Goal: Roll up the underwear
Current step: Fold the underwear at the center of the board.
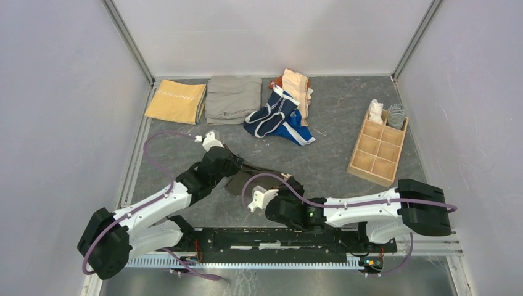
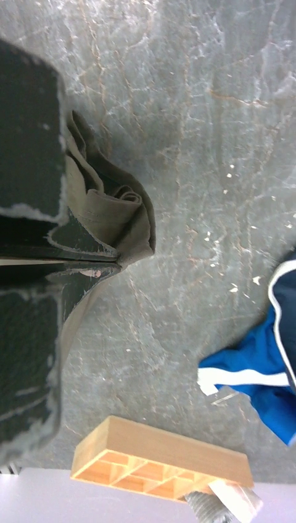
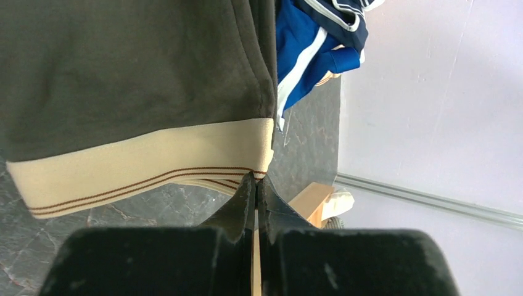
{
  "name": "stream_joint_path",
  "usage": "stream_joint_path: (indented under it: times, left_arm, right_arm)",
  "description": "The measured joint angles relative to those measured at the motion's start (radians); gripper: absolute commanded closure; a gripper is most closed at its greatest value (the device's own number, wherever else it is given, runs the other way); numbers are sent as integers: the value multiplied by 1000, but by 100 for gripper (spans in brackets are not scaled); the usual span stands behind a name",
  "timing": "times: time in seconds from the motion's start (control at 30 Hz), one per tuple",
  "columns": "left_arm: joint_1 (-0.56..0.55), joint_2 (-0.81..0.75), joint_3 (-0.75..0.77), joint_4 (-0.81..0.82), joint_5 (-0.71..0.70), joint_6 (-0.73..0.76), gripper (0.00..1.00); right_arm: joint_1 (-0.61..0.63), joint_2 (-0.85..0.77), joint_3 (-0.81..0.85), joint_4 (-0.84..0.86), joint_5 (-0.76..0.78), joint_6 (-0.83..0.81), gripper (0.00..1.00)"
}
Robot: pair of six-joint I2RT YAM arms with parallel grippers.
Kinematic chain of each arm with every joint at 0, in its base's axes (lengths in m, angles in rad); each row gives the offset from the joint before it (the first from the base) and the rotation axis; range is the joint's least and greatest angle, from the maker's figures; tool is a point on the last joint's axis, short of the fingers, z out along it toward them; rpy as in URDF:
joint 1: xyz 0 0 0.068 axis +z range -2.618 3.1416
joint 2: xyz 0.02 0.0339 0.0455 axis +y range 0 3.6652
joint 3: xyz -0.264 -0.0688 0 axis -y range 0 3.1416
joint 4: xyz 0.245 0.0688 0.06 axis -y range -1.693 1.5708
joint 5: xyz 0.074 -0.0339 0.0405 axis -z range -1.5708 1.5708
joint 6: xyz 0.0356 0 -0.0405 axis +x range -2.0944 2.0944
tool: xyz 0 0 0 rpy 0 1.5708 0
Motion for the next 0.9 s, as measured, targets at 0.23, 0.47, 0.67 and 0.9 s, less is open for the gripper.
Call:
stream_joint_path:
  times: [0.23,0.47,0.67,0.9]
  left_arm:
    - [6,-3,6,20,-5,0,98]
    - [6,-141,-123,12,21,-5,98]
    - [6,-248,-188,-11,53,-32,98]
    - [6,-290,-250,-14,85,-66,98]
  right_arm:
    - [-6,-3,4,5,-14,-57,100]
    - [18,-3,2,4,-40,-53,100]
    - [25,8,2,4,-51,-42,100]
    - [34,33,2,2,-69,-32,100]
